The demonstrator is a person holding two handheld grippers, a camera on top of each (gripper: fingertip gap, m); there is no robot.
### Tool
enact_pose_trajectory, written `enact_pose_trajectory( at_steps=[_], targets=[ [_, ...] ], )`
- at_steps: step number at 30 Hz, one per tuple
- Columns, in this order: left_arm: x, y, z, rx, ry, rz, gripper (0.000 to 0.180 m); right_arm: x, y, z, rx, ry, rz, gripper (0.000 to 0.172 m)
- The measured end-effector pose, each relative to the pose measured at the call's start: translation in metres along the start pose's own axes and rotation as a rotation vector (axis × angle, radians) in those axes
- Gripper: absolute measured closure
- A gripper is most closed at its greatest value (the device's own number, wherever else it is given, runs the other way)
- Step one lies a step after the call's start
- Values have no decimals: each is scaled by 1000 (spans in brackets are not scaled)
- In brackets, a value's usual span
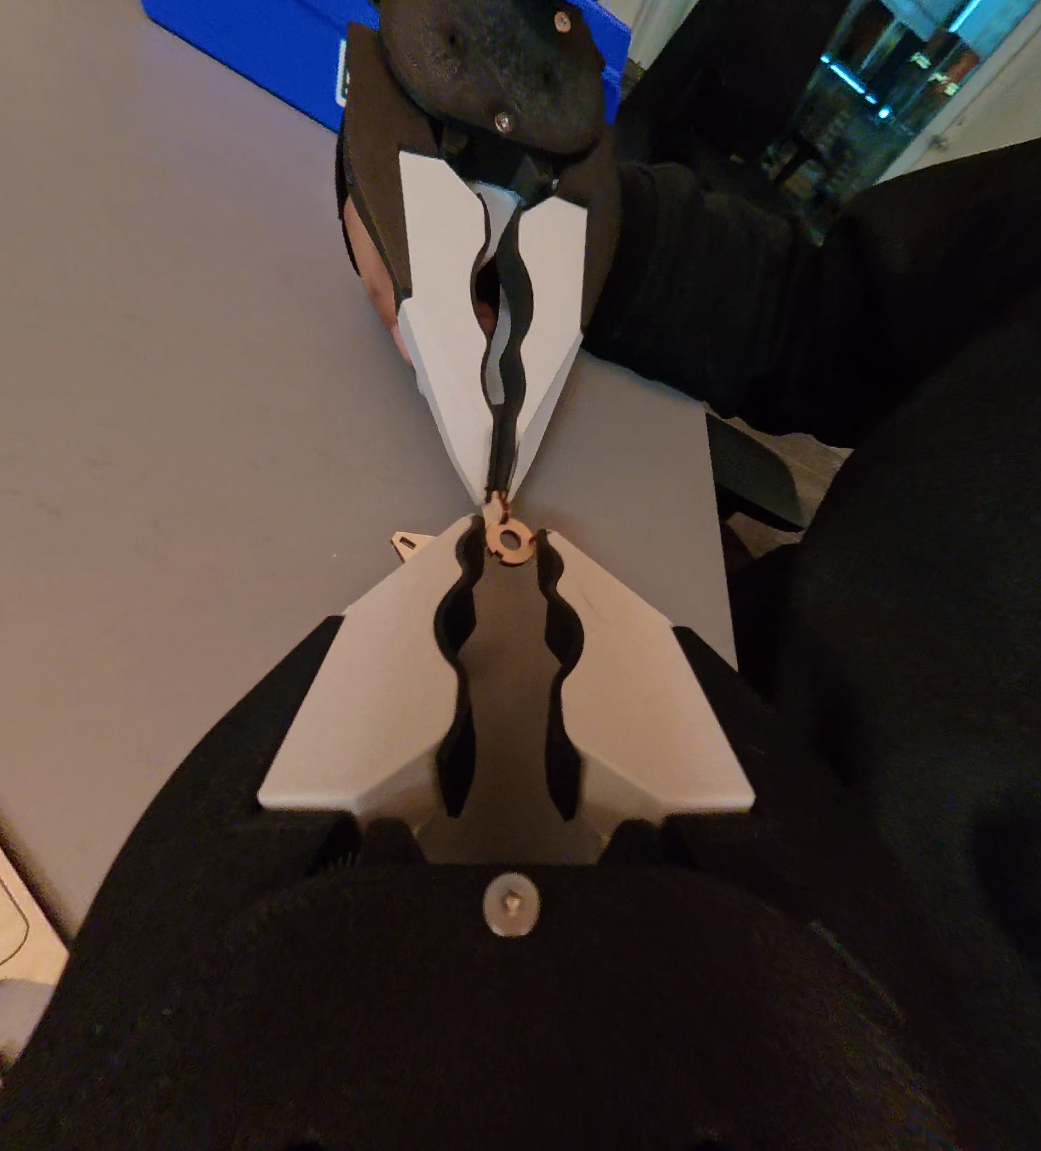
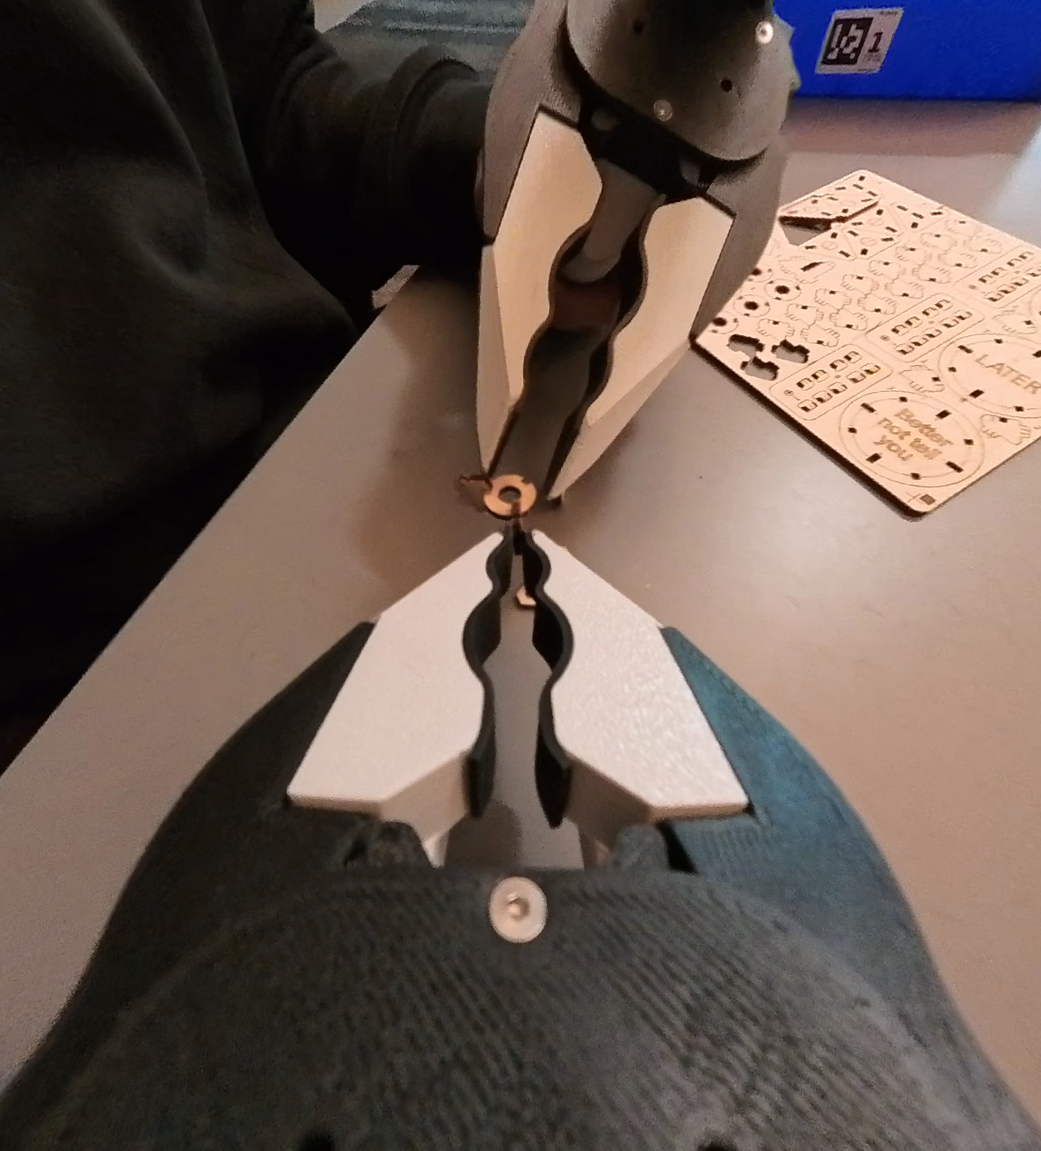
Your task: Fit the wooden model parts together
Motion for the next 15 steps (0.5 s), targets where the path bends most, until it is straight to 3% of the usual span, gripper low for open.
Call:
enact_pose_trajectory(
  at_steps=[4,8,10,15],
  targets=[
    [7,1,4,-33,97,5,162,1,1,-2,5,27,-9,171],
    [16,6,11,-101,576,-43,160,1,3,7,-17,113,-46,172],
    [13,12,19,-178,707,-129,166,3,4,14,-30,168,-71,171],
    [4,10,14,-77,694,-131,170,6,7,26,-50,254,-102,171]
  ],
)
Point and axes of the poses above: each gripper's, where its closed fingertips meet, y back along the fingers, z out of its top, x = y × z across the jaws, the point moved 4 cm from there along y, back along the fingers, and after that the axes turned 15 degrees about -x, right-handed, at the moved point
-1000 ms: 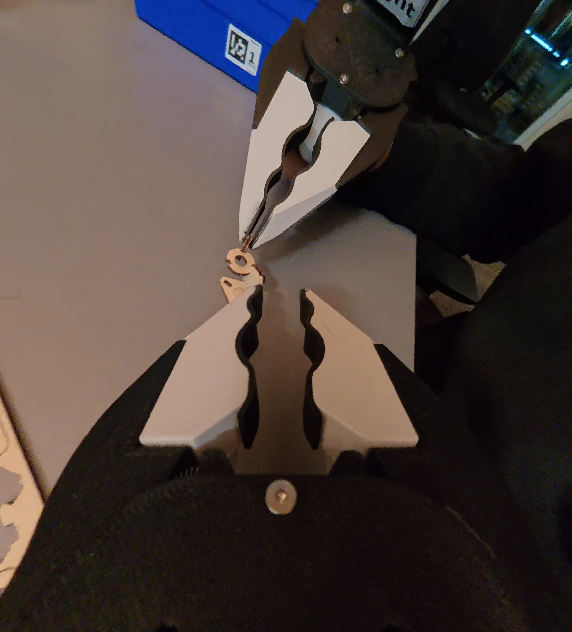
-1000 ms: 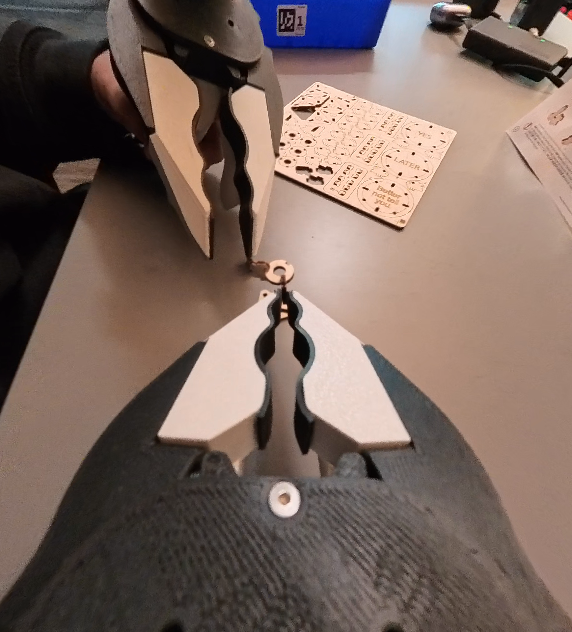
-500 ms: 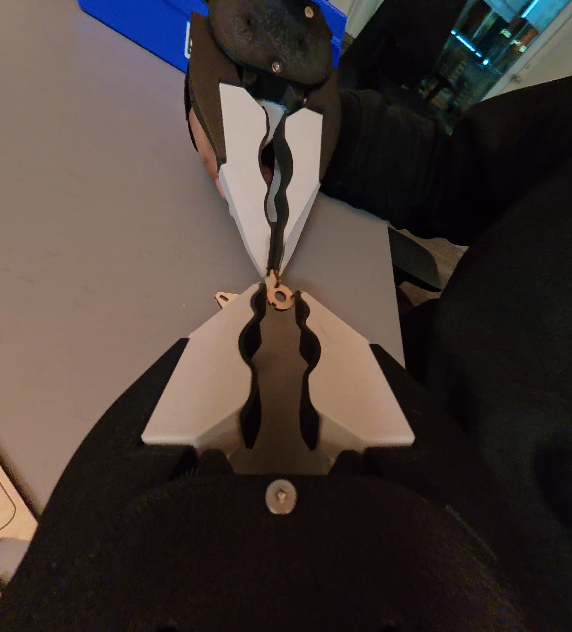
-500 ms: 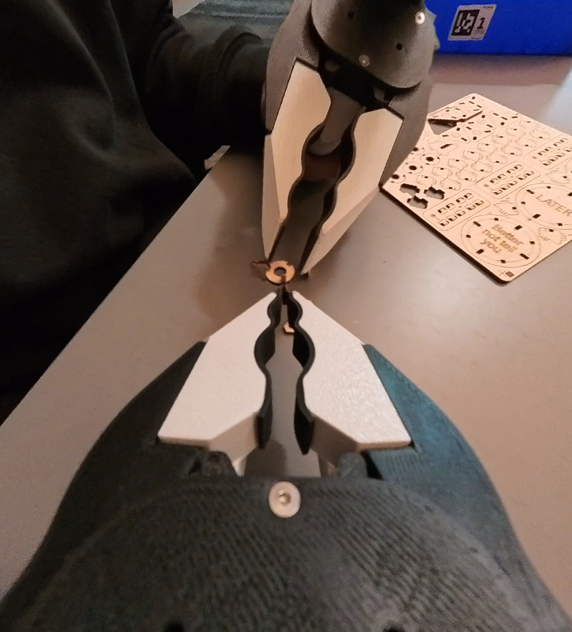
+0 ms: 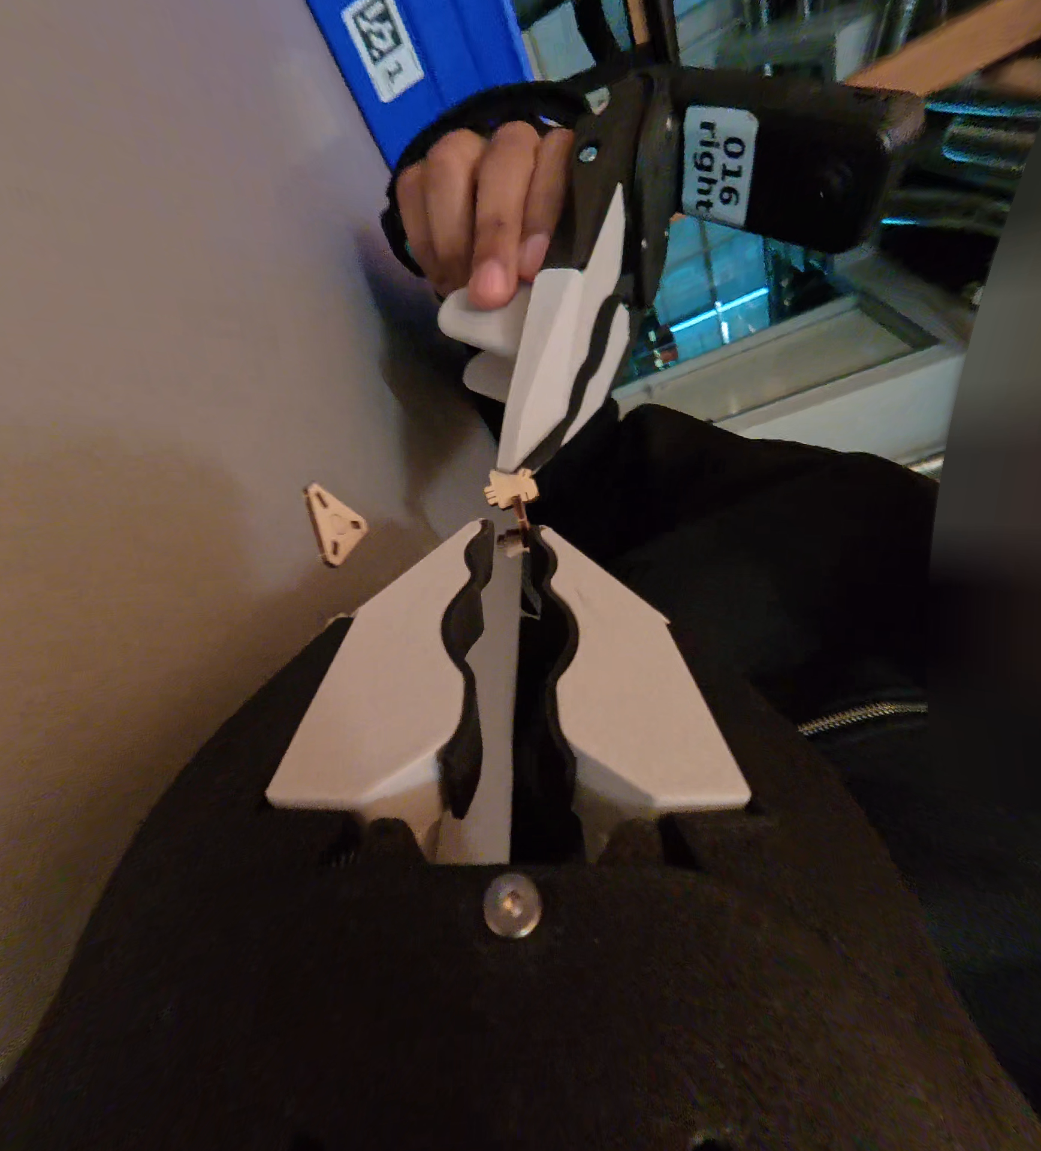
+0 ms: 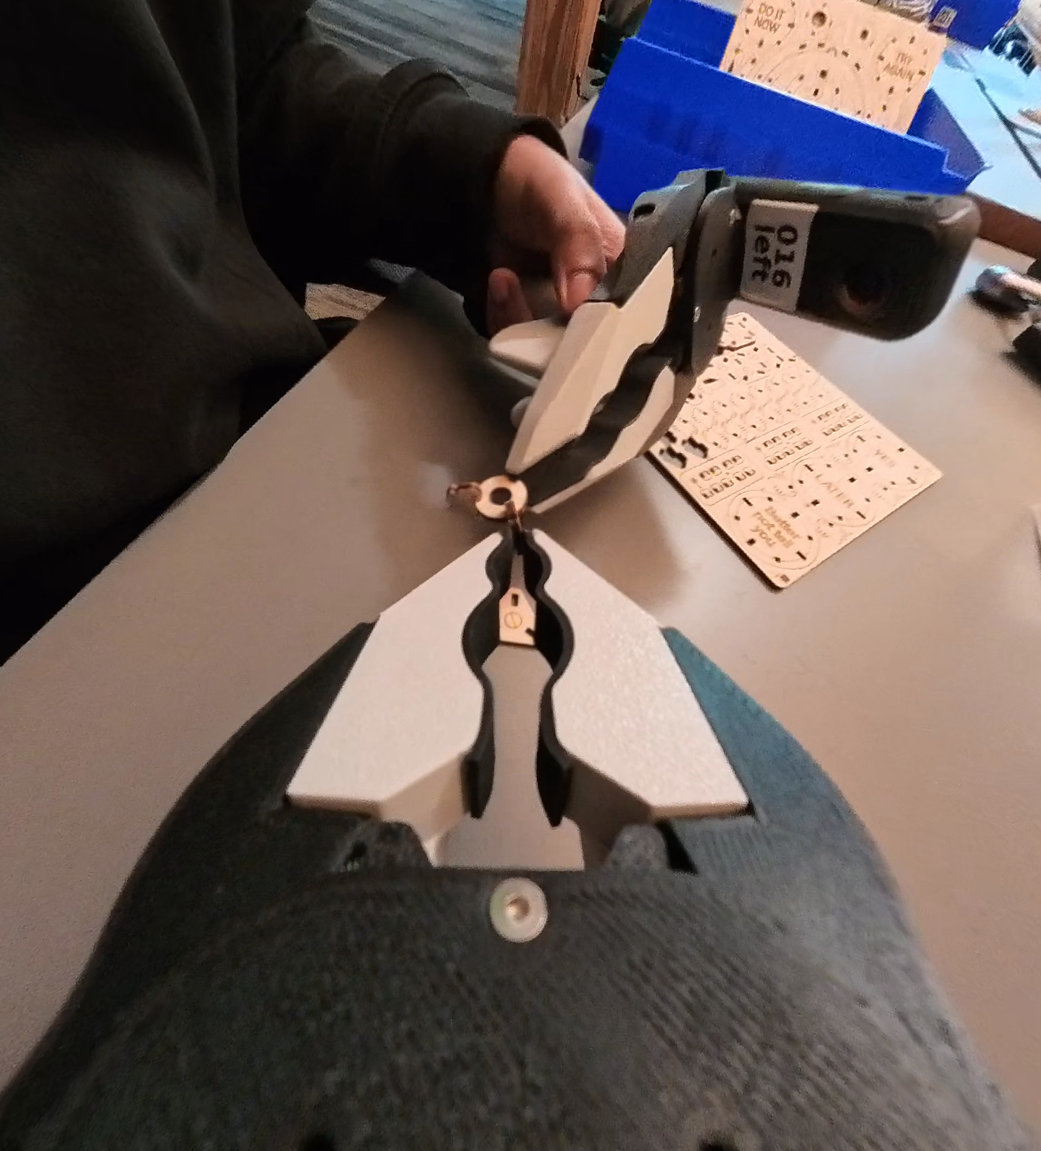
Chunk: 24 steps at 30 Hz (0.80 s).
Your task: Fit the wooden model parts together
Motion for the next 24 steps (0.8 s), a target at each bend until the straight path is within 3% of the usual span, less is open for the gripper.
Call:
enact_pose_trajectory(
  at_steps=[3,12,20,24],
  targets=[
    [-4,-5,-2,22,21,-34,179,-1,2,1,10,30,-17,170],
    [-5,-9,1,-6,54,-76,175,-5,4,-2,24,31,-46,171],
    [5,-10,2,-10,-56,81,179,-11,4,-7,27,-18,-94,170],
    [4,-9,1,-91,10,71,179,-16,5,-10,45,-36,-177,145]
  ],
)
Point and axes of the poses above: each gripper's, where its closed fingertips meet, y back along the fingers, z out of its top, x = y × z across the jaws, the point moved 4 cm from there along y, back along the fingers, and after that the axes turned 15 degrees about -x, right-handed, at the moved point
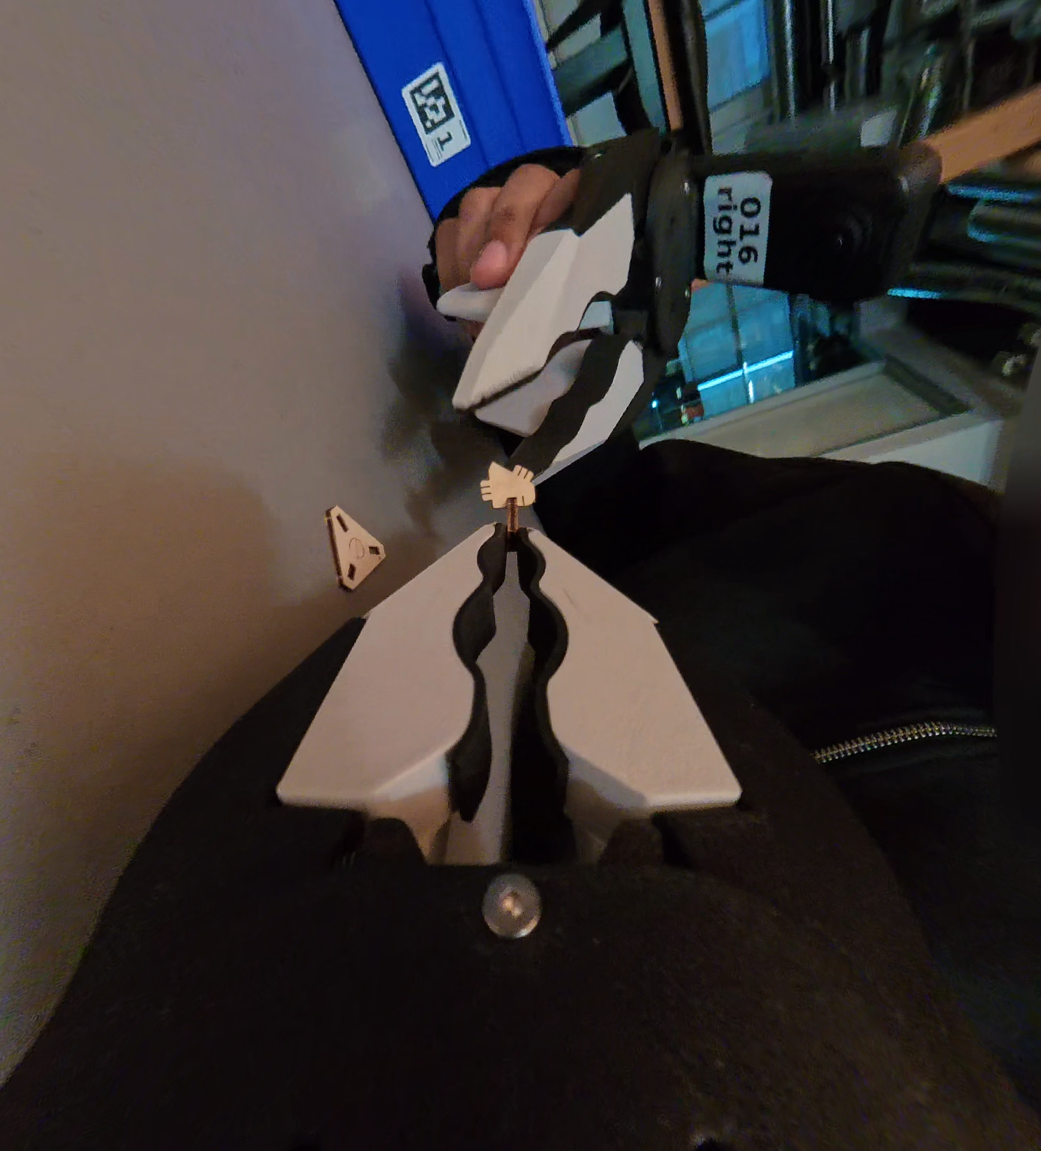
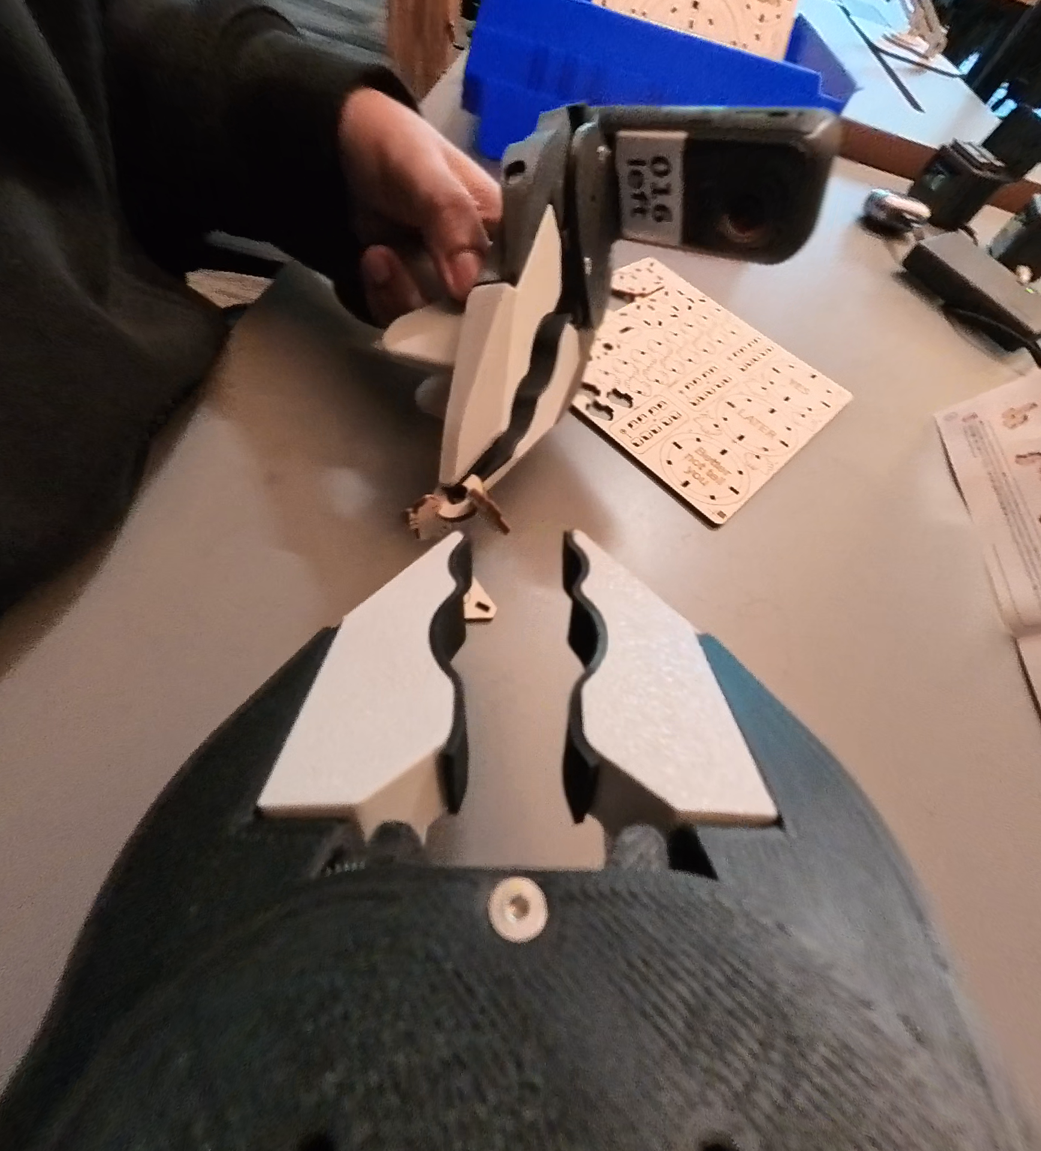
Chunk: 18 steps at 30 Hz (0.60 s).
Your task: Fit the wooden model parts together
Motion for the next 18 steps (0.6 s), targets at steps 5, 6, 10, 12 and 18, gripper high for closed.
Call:
enact_pose_trajectory(
  at_steps=[5,6,10,12,18],
  targets=[
    [7,1,-8,-39,98,23,179,7,-5,-6,36,50,44,159],
    [8,1,-7,-46,106,29,179,9,-7,-8,47,47,71,159],
    [20,1,-9,2,65,105,180,10,-13,-21,136,59,129,162],
    [24,-1,-9,27,57,122,179,8,-14,-27,174,66,153,169],
    [27,3,-8,108,-103,207,177,5,-15,-35,250,45,228,171]
  ],
)
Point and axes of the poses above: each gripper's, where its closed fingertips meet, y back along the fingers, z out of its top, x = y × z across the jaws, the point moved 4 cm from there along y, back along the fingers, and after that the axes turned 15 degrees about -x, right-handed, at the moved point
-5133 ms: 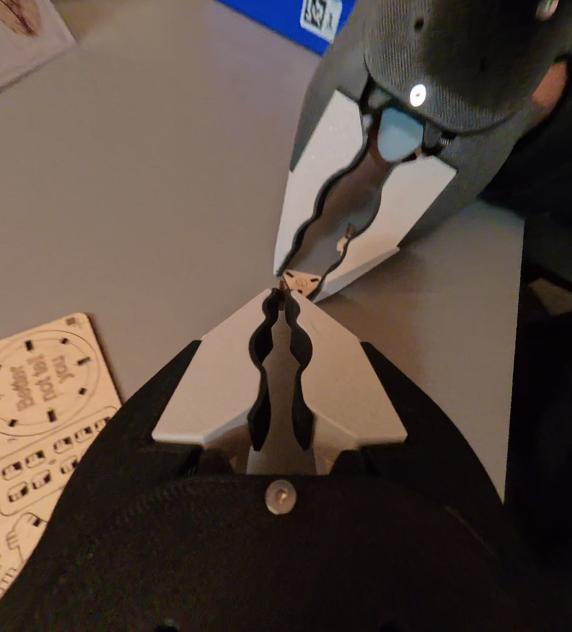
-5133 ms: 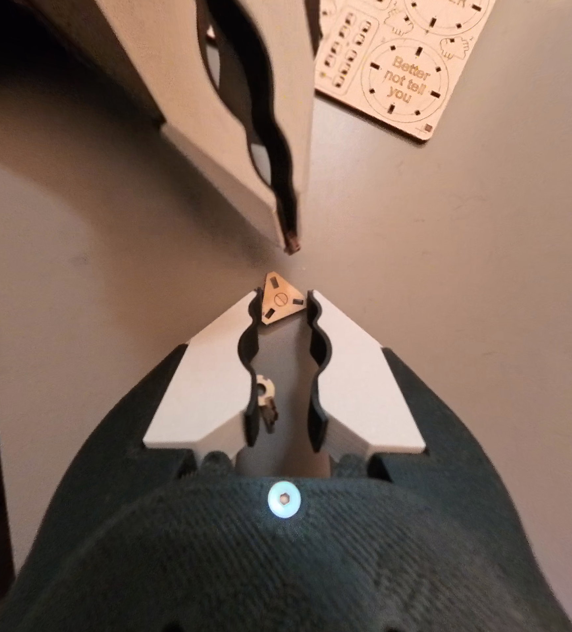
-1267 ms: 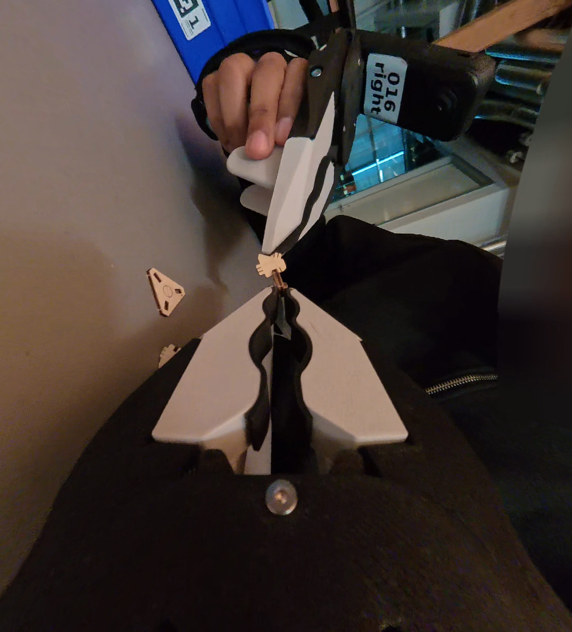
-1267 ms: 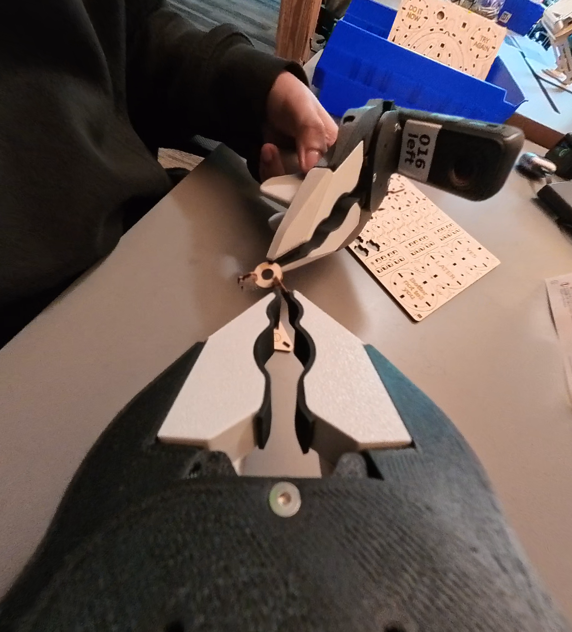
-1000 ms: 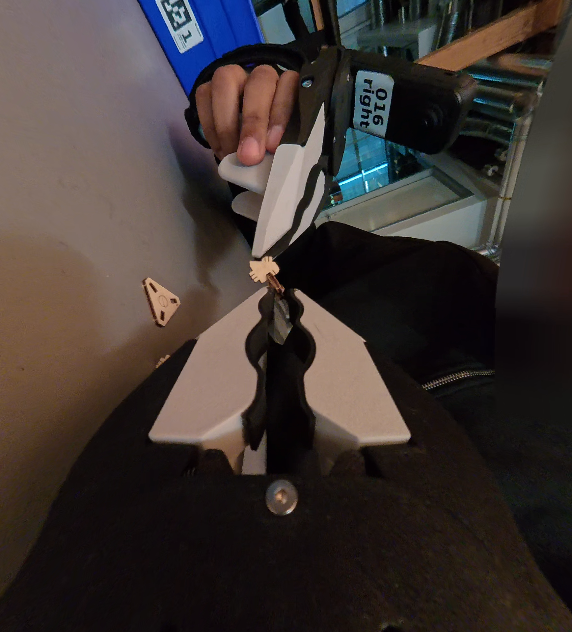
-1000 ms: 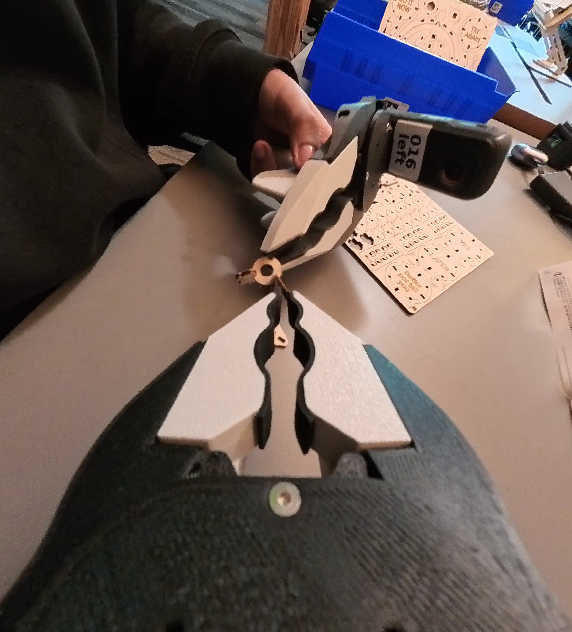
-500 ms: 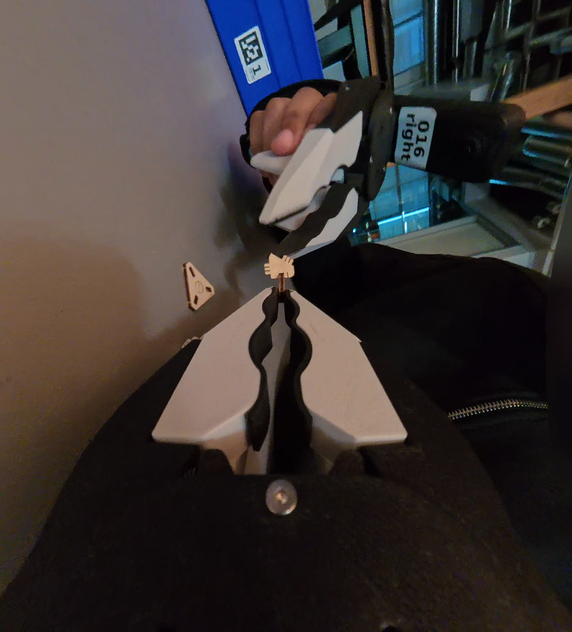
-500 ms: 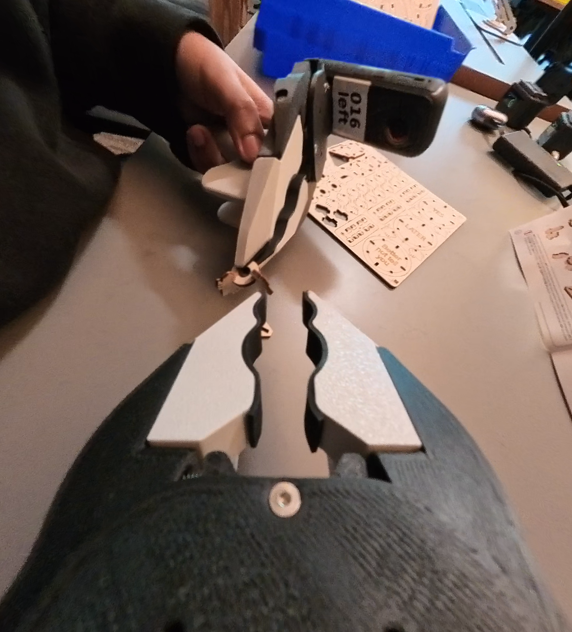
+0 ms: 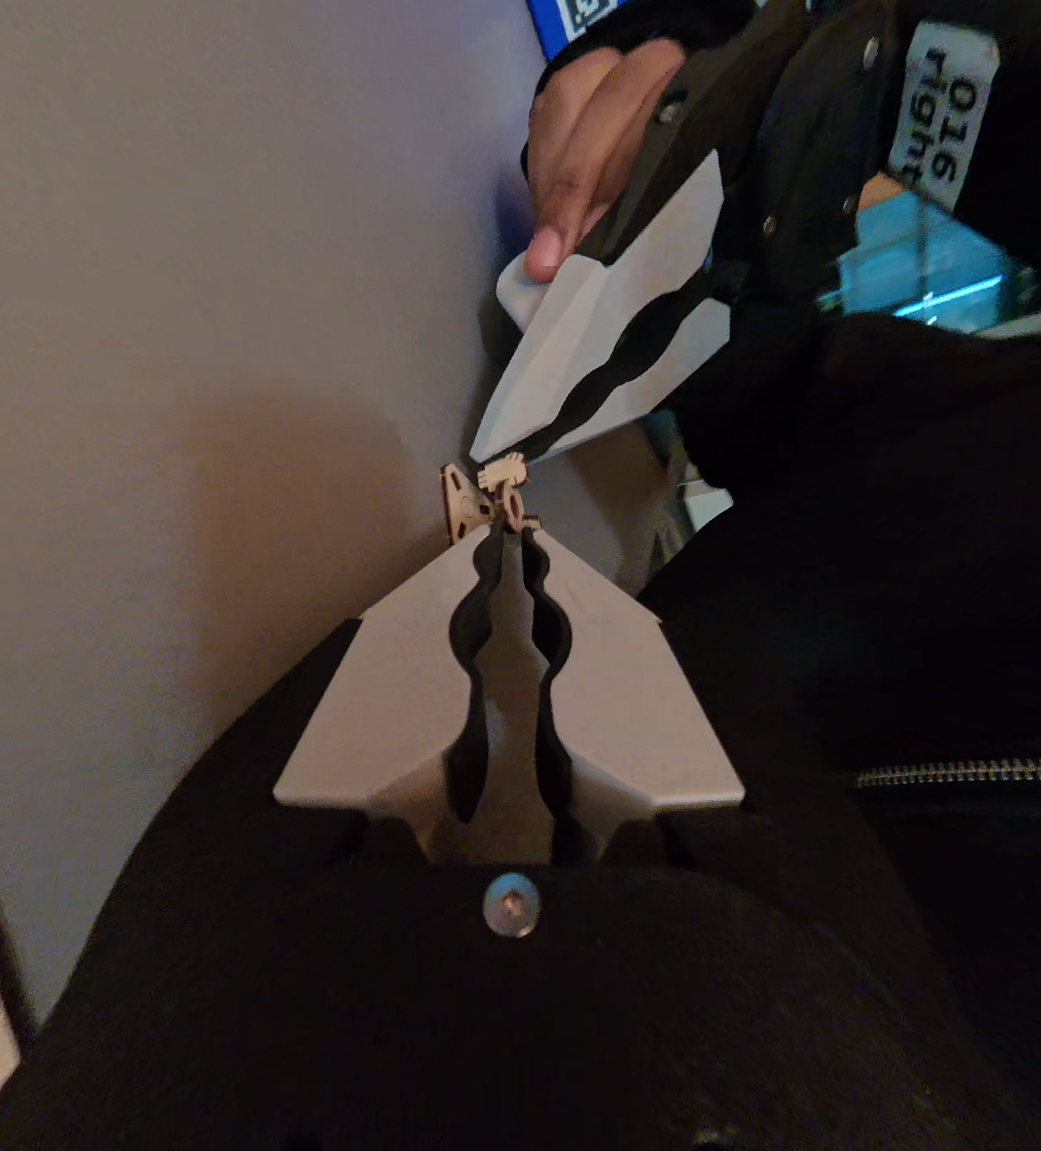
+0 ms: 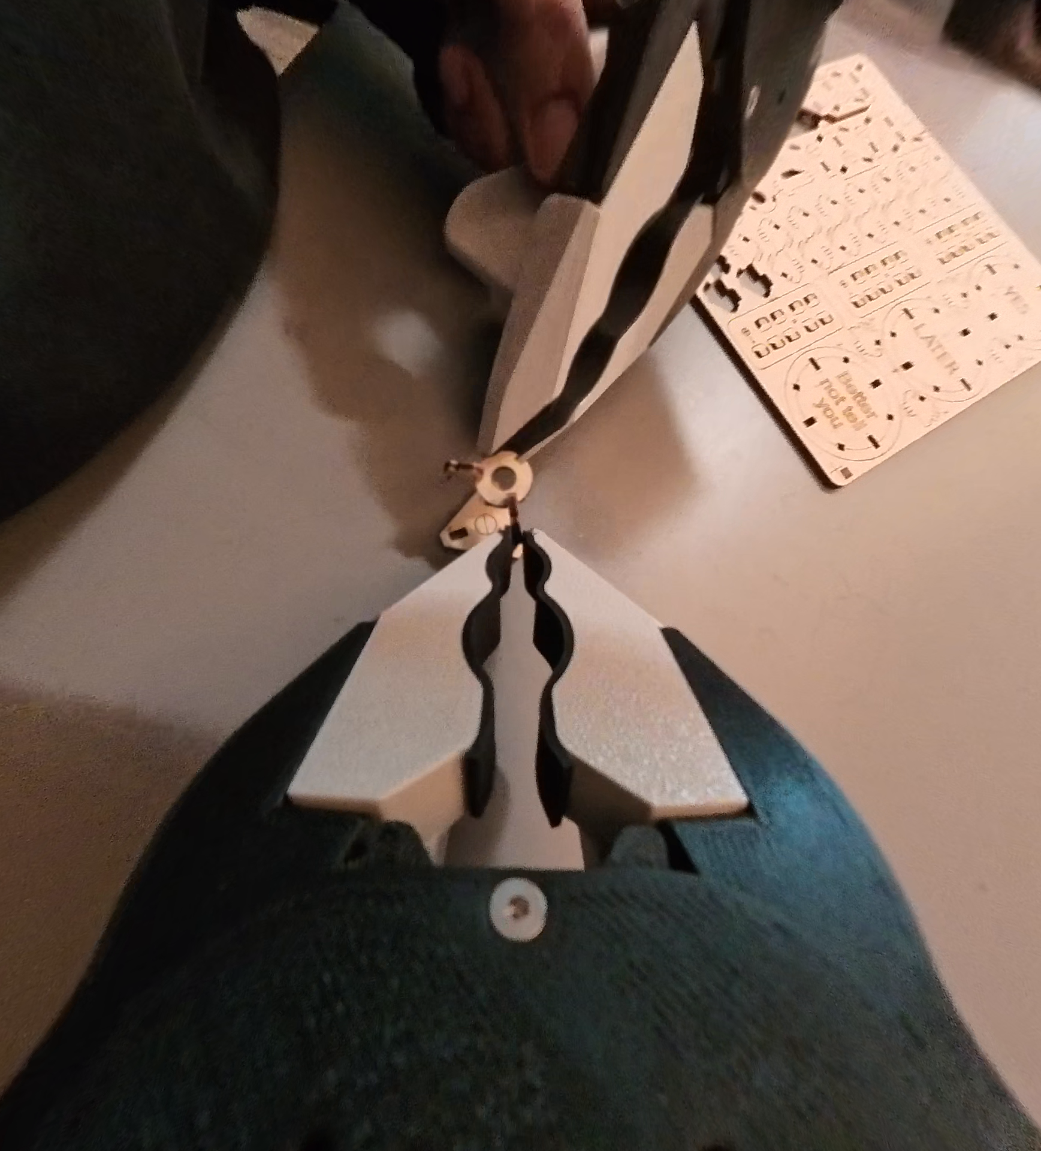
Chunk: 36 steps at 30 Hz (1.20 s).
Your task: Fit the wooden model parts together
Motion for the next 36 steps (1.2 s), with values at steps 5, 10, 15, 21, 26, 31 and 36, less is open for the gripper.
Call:
enact_pose_trajectory(
  at_steps=[5,10,15,21,26,31,36],
  targets=[
    [-7,7,7,-25,-79,-73,168,2,0,6,7,1,74,171],
    [-10,11,10,-46,-22,-164,172,-2,3,18,-25,200,89,171],
    [-13,9,5,-51,1,-184,175,2,3,22,3,267,68,171],
    [-8,7,-1,-45,-61,-86,172,0,11,7,108,290,109,171],
    [-1,2,-8,-25,-136,2,171,-3,5,3,149,293,317,171],
    [-10,0,-9,-50,-121,-67,170,-9,-1,7,177,296,460,171],
    [-1,-1,-13,-8,-162,-25,174,-8,-7,1,201,296,562,171]
  ],
)
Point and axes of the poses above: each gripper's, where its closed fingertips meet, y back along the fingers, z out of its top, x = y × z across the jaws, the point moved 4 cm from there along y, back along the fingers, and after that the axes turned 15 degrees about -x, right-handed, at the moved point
